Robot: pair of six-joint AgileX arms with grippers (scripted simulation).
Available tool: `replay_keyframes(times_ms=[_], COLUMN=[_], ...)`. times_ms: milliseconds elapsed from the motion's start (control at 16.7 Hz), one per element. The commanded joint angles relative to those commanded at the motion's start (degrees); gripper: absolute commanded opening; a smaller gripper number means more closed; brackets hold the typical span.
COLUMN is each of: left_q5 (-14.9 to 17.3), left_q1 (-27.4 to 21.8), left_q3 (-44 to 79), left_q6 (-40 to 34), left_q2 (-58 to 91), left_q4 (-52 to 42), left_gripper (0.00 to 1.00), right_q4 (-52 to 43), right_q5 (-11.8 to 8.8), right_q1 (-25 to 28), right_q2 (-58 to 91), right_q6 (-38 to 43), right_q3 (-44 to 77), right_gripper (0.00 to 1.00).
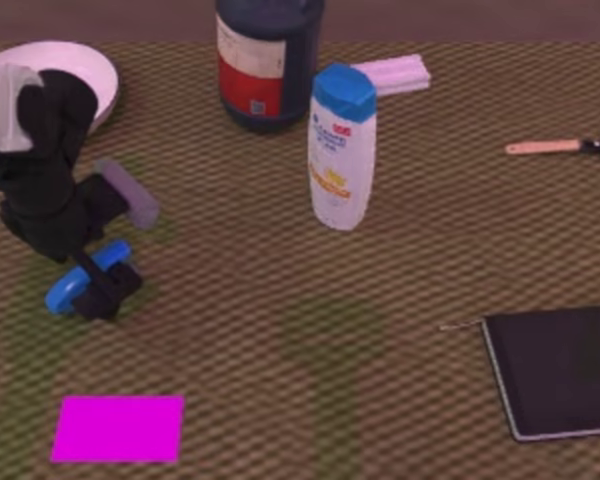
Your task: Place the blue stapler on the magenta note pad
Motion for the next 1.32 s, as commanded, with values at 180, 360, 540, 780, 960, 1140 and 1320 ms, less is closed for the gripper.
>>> replay_keyframes(times_ms=[180,360,540,780,960,1140,1320], left_q5=[0.0,0.0,0.0,0.0,0.0,0.0,0.0], left_q1=[0.0,0.0,0.0,0.0,0.0,0.0,0.0], left_q3=[0.0,0.0,0.0,0.0,0.0,0.0,0.0], left_q6=[0.0,0.0,0.0,0.0,0.0,0.0,0.0], left_q2=[0.0,0.0,0.0,0.0,0.0,0.0,0.0], left_q4=[0.0,0.0,0.0,0.0,0.0,0.0,0.0], left_gripper=[1.00,0.77,0.55,0.25,0.02,0.00,0.00], right_q4=[0.0,0.0,0.0,0.0,0.0,0.0,0.0], right_q5=[0.0,0.0,0.0,0.0,0.0,0.0,0.0], right_q1=[0.0,0.0,0.0,0.0,0.0,0.0,0.0], right_q2=[0.0,0.0,0.0,0.0,0.0,0.0,0.0], right_q6=[0.0,0.0,0.0,0.0,0.0,0.0,0.0], right_q3=[0.0,0.0,0.0,0.0,0.0,0.0,0.0], right_gripper=[1.00,1.00,1.00,1.00,1.00,1.00,1.00])
